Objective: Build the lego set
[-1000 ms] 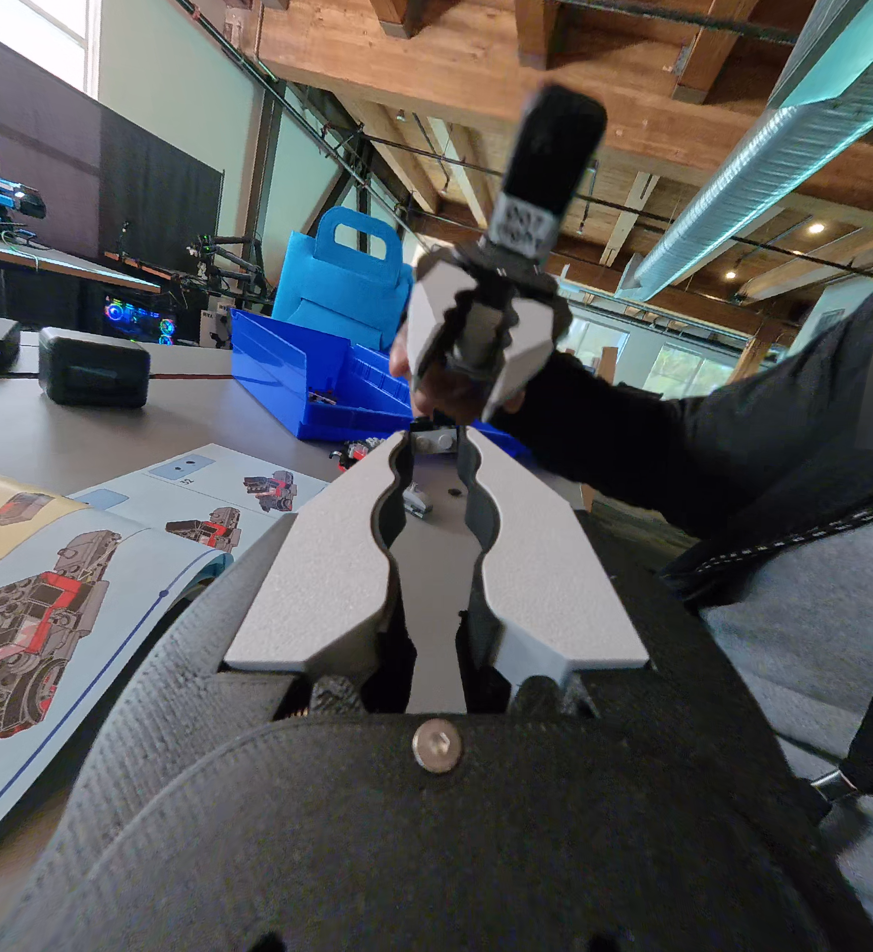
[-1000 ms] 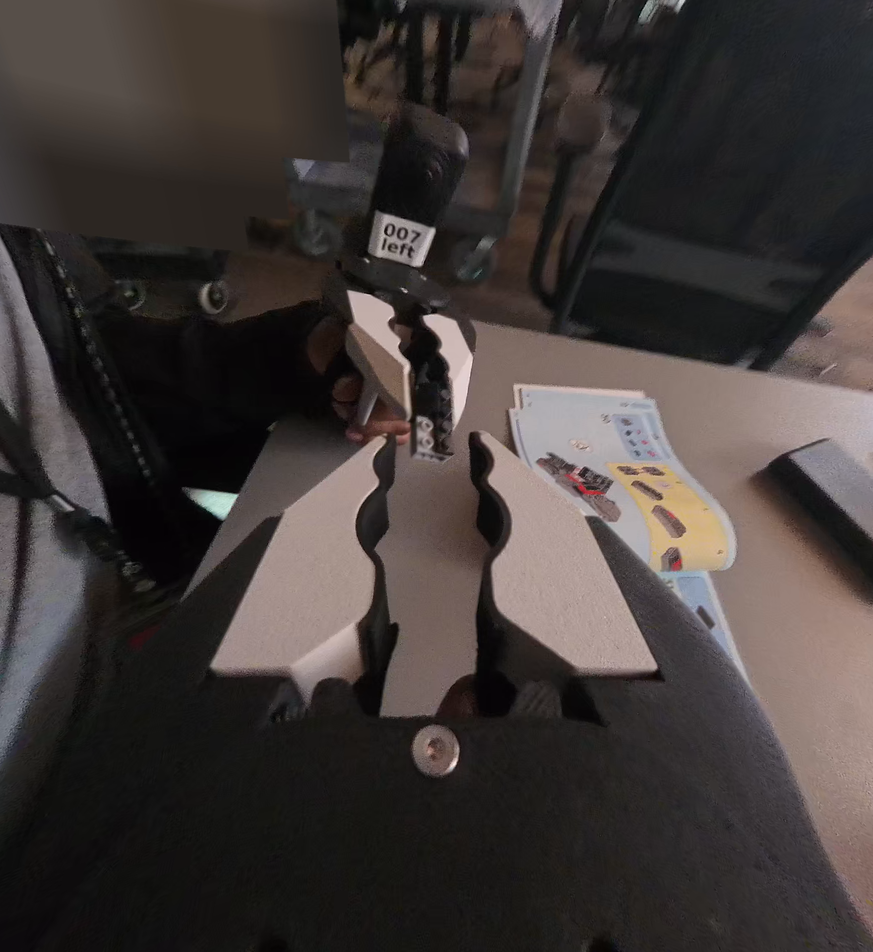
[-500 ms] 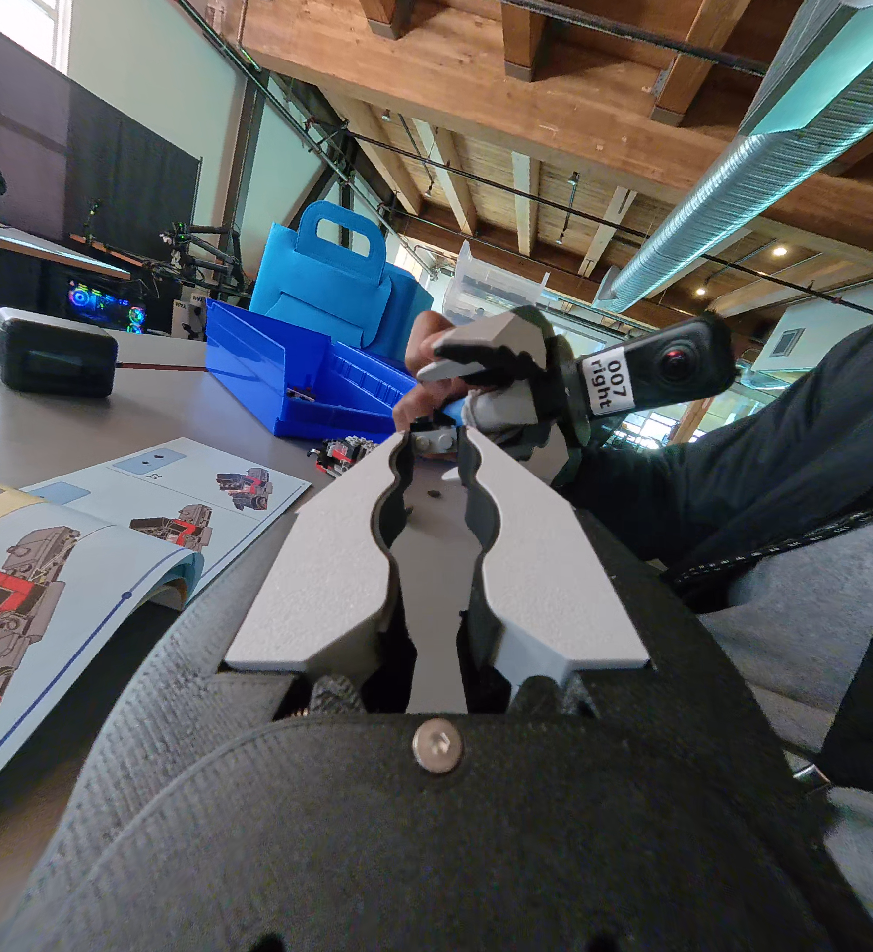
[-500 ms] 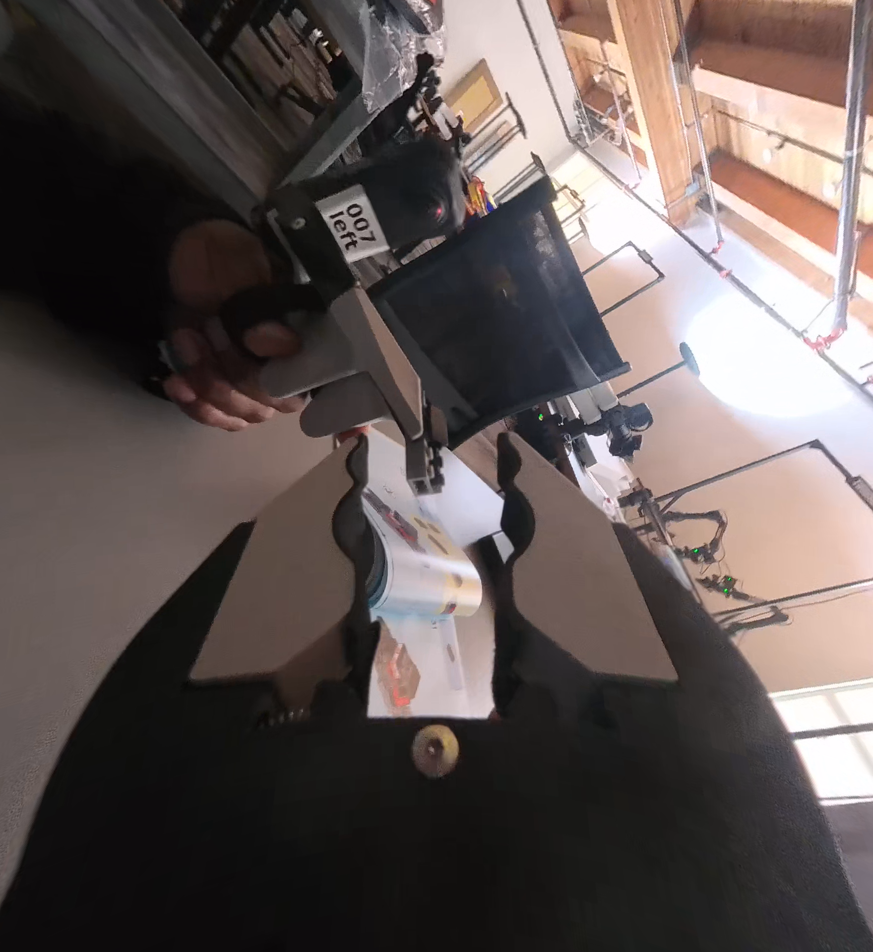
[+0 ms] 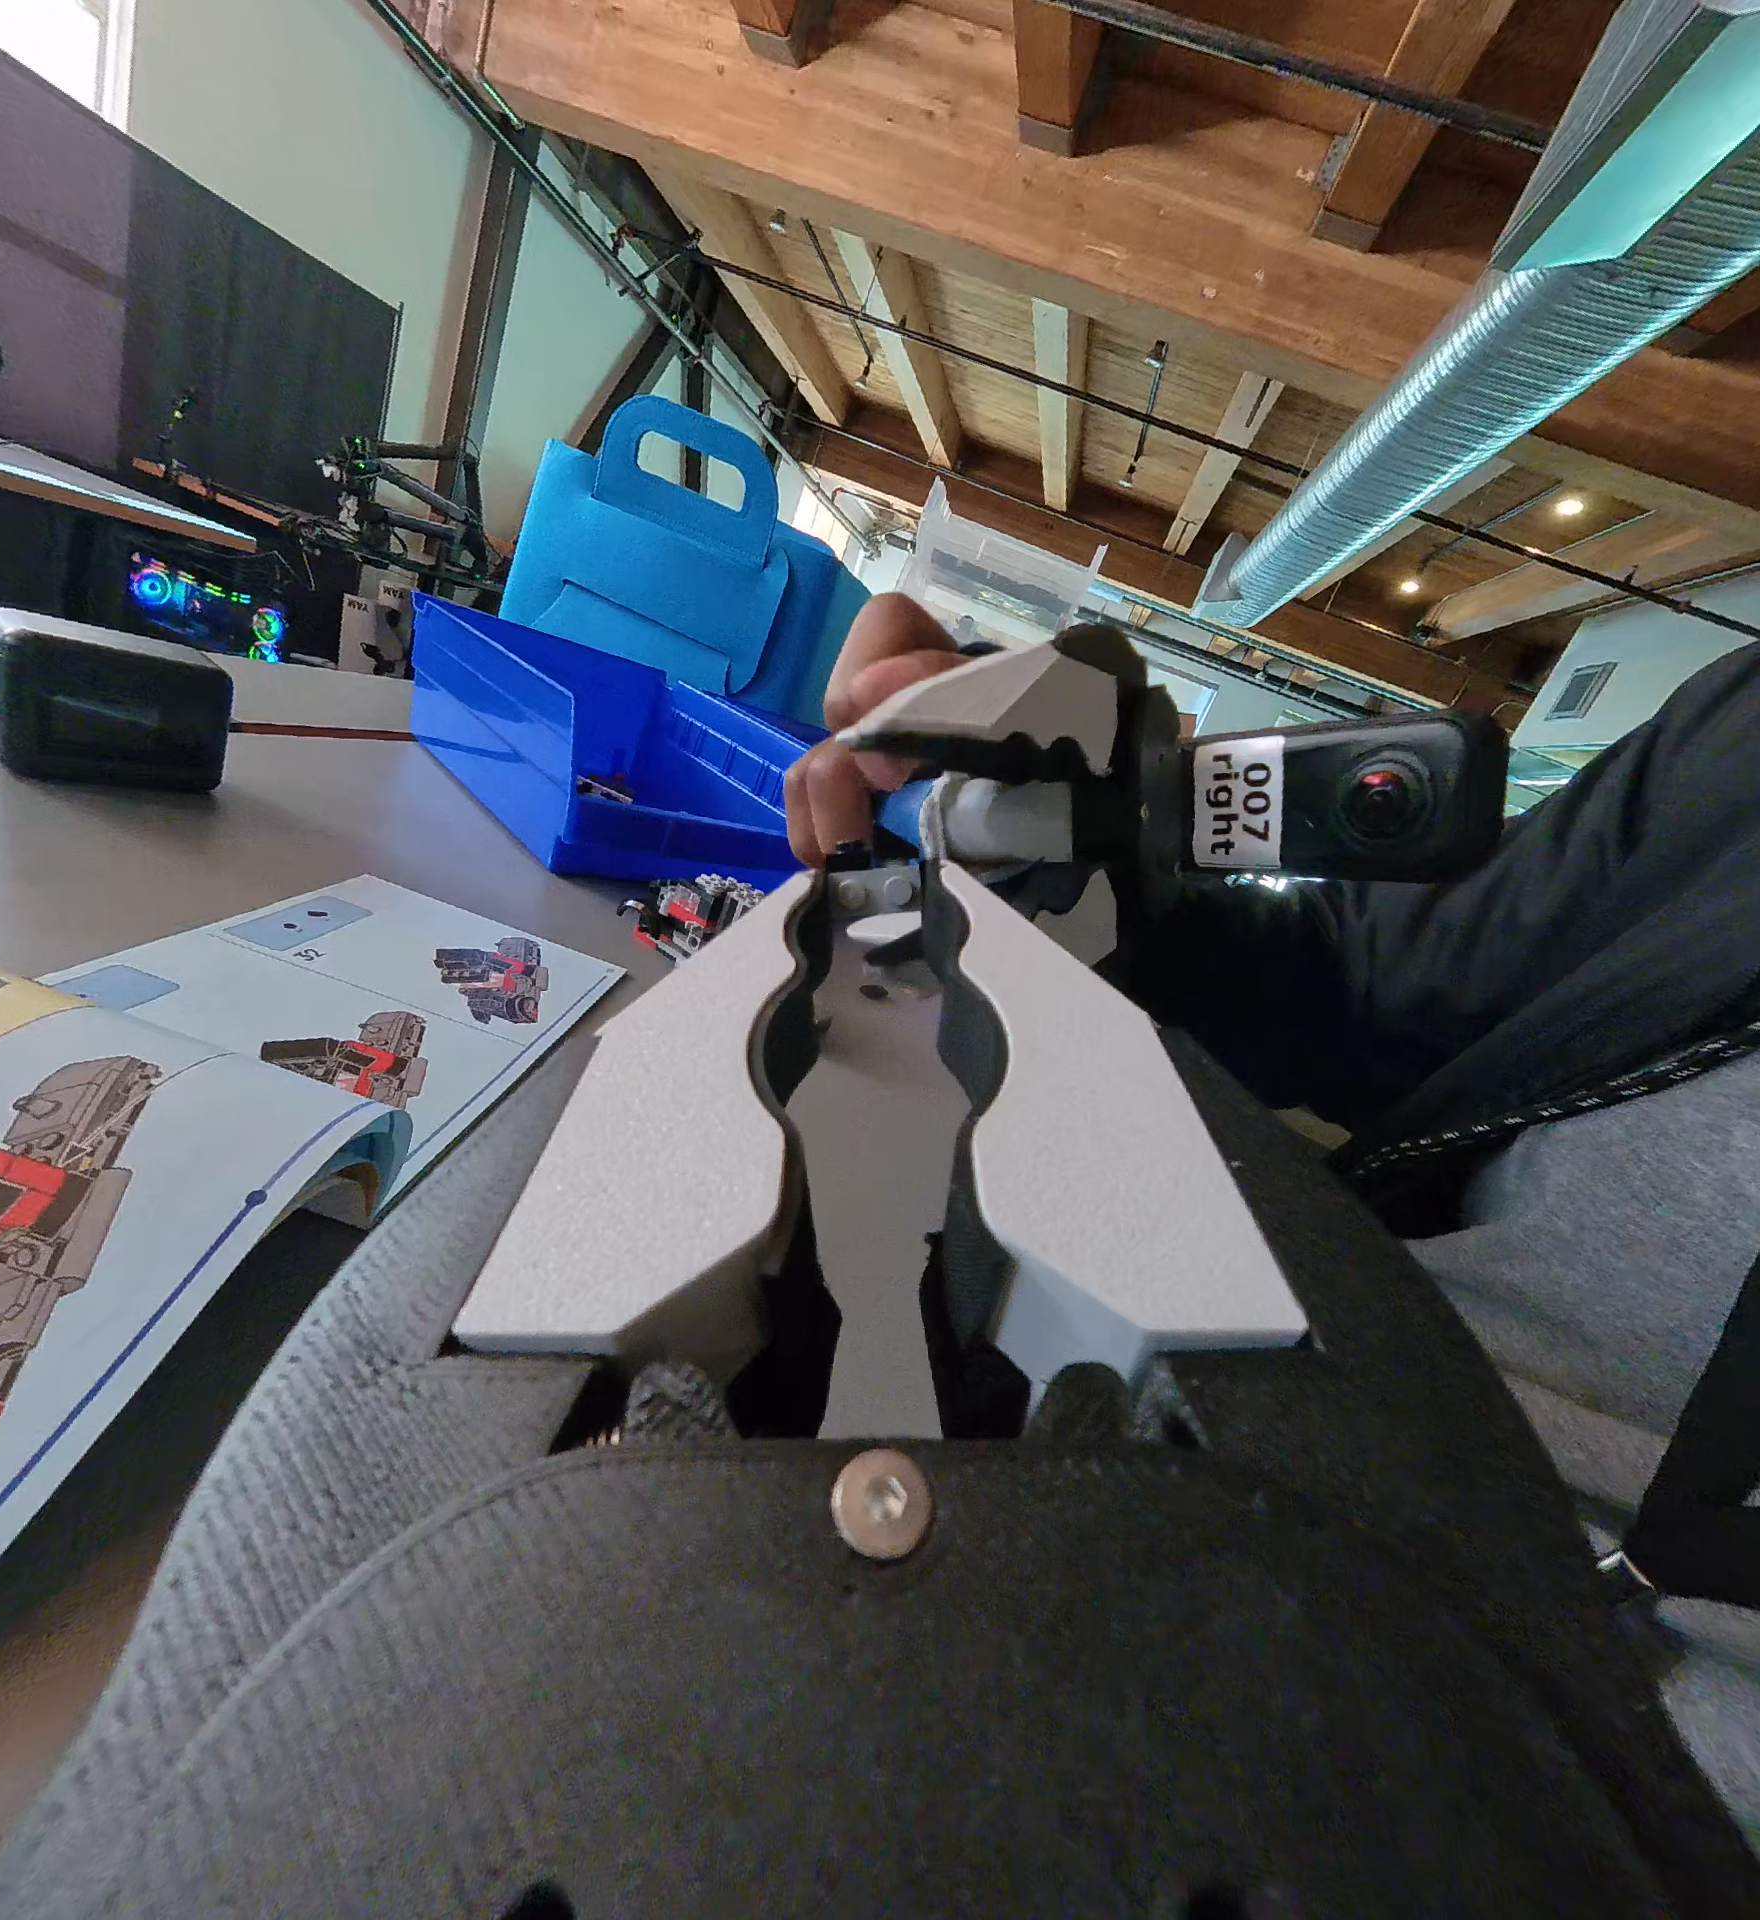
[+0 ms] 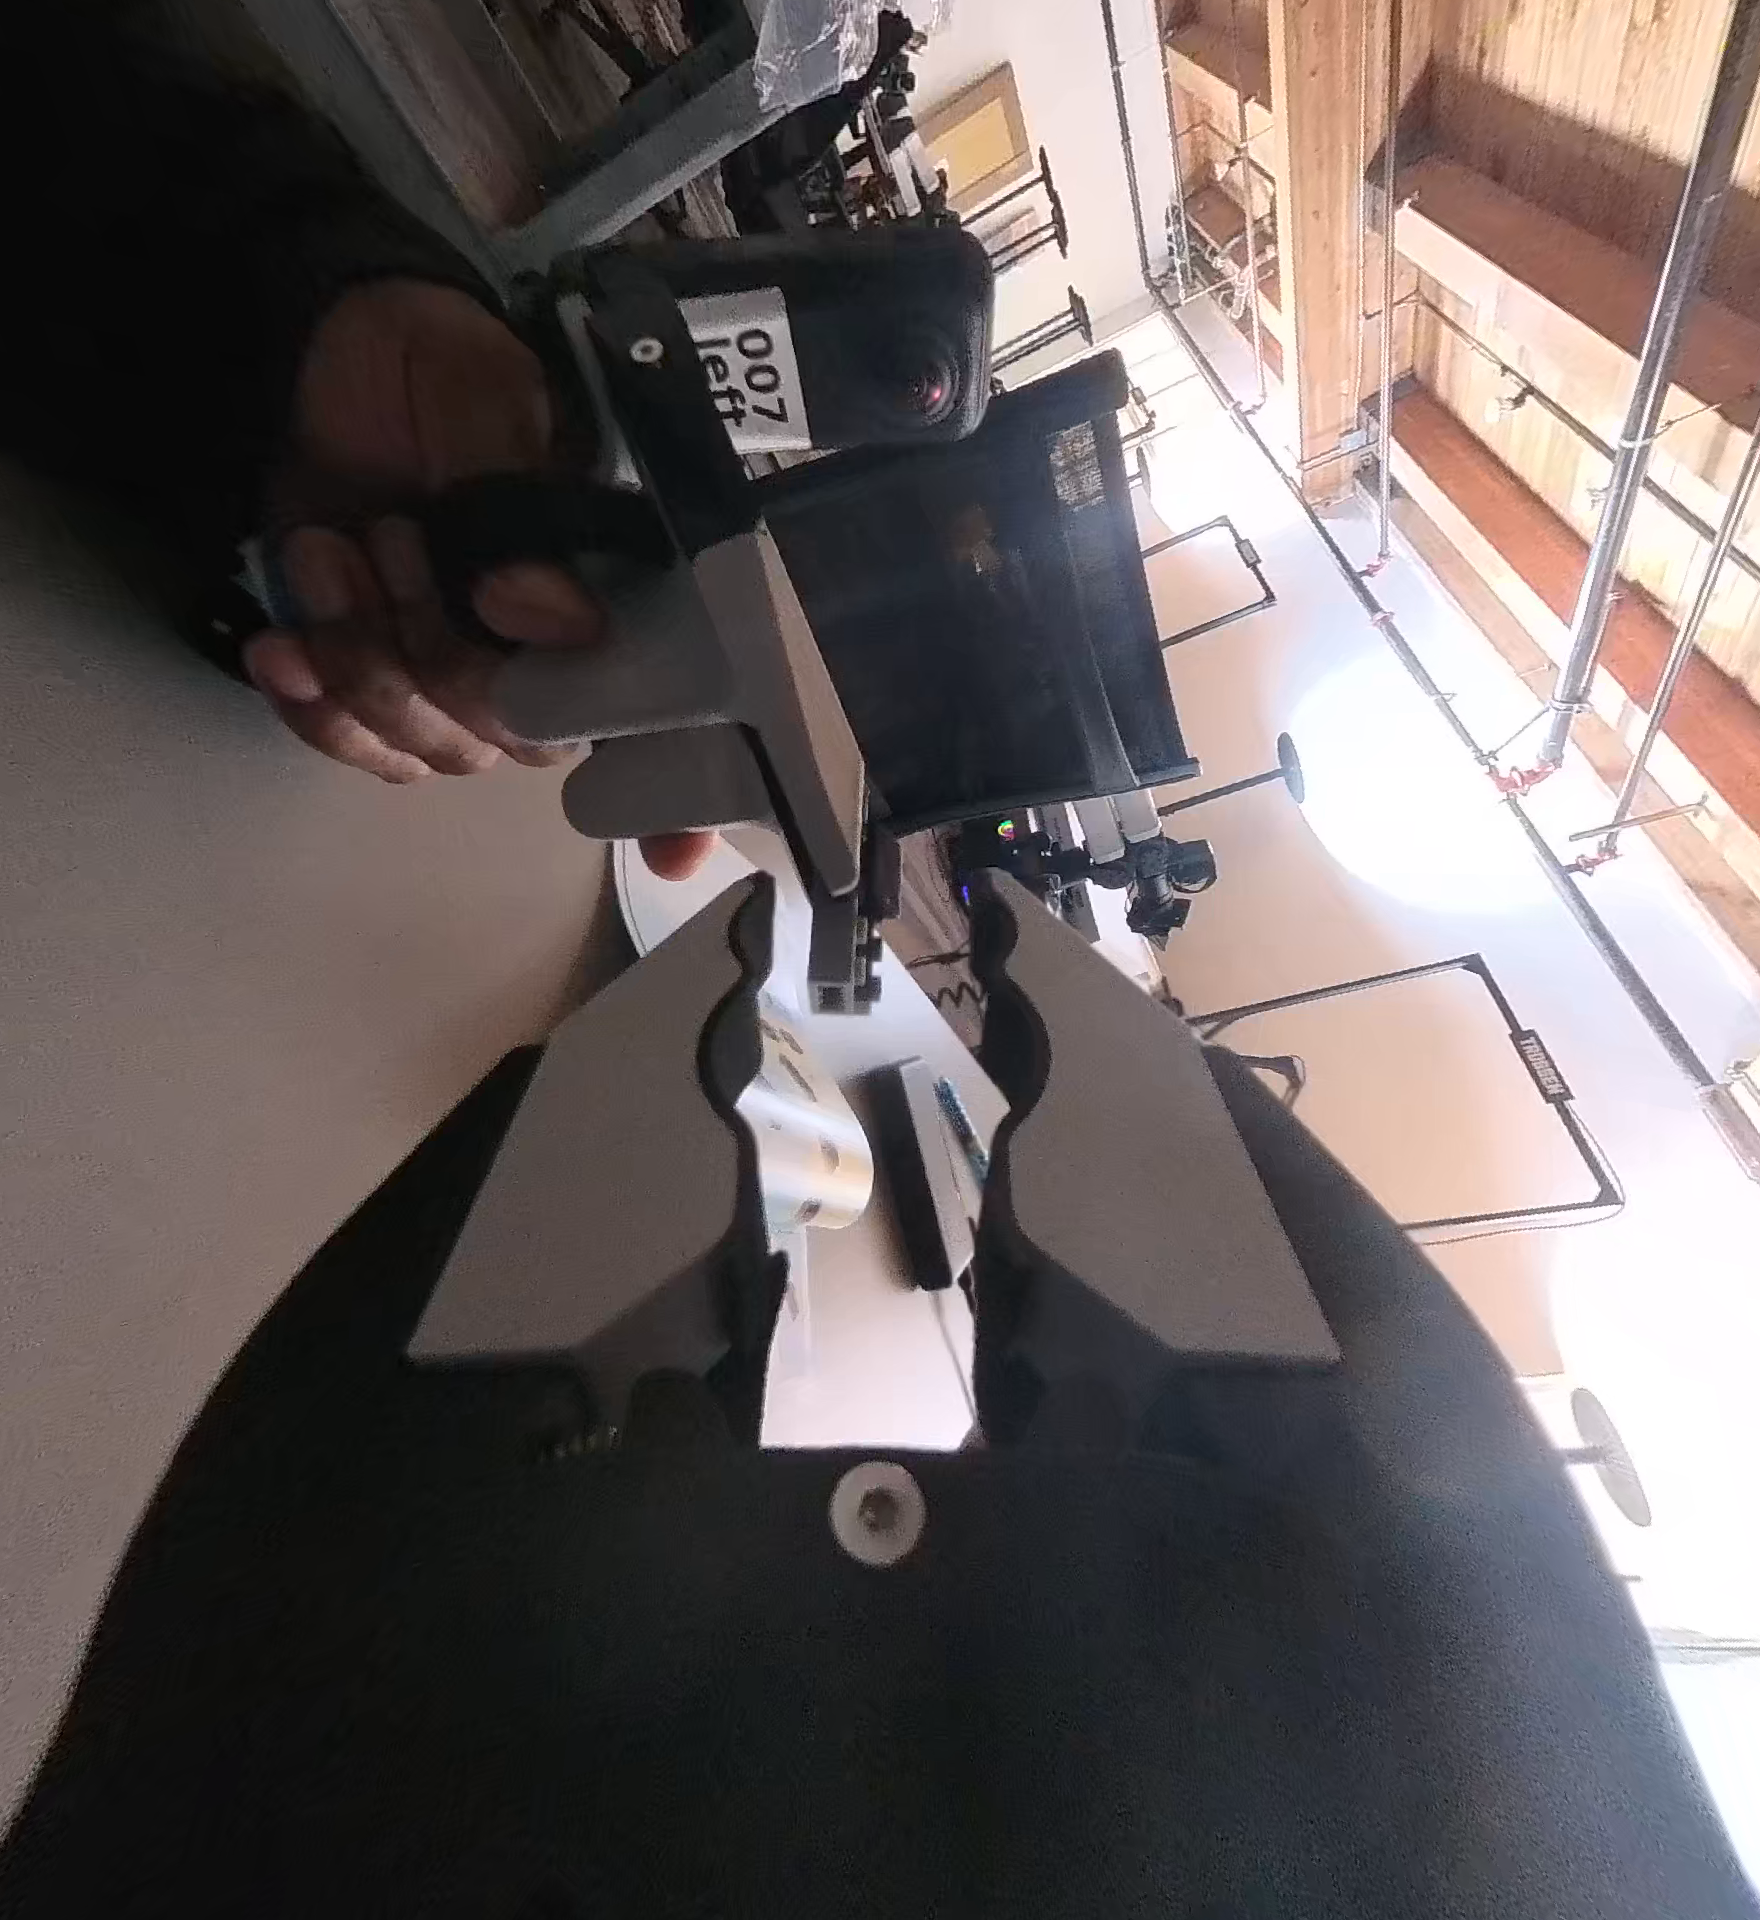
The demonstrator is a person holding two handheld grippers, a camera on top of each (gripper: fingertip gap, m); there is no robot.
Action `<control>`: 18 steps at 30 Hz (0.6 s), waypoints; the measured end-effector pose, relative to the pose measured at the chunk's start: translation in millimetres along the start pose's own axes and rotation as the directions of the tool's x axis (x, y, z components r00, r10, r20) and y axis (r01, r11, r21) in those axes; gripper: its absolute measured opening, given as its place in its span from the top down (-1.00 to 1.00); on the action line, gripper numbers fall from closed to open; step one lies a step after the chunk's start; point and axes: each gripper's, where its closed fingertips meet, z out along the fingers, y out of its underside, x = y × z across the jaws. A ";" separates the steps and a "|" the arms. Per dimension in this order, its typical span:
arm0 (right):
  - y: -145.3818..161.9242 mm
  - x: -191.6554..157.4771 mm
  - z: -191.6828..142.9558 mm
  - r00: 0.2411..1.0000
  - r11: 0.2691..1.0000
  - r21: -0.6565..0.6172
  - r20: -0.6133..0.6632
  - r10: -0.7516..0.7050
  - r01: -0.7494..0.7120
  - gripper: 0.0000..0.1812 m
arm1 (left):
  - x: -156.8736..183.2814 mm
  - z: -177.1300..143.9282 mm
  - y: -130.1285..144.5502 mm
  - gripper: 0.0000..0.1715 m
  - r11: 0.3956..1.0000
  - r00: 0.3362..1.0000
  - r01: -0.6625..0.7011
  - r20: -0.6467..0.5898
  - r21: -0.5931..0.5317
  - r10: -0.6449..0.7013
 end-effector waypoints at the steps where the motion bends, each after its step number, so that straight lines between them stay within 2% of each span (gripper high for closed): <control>1: -0.5 0.4 0.7 1.000 1.000 0.000 -0.001 -0.005 0.005 0.57 | -0.3 0.3 0.2 0.80 1.000 1.000 0.000 0.001 -0.002 0.000; 5: 0.4 -2.4 4.5 1.000 1.000 -0.011 0.008 -0.026 0.026 0.60 | 0.0 1.4 1.2 0.80 1.000 1.000 -0.006 0.003 -0.008 0.006; 11: 1.2 -3.7 6.7 0.999 0.999 -0.014 0.004 -0.045 0.045 0.80 | -0.8 1.2 1.3 0.81 1.000 1.000 0.004 0.001 -0.010 -0.004; 18: 2.4 -4.8 7.5 0.997 0.996 -0.024 -0.004 -0.082 0.082 0.82 | -1.9 1.2 2.6 0.81 1.000 1.000 0.008 0.009 -0.026 -0.008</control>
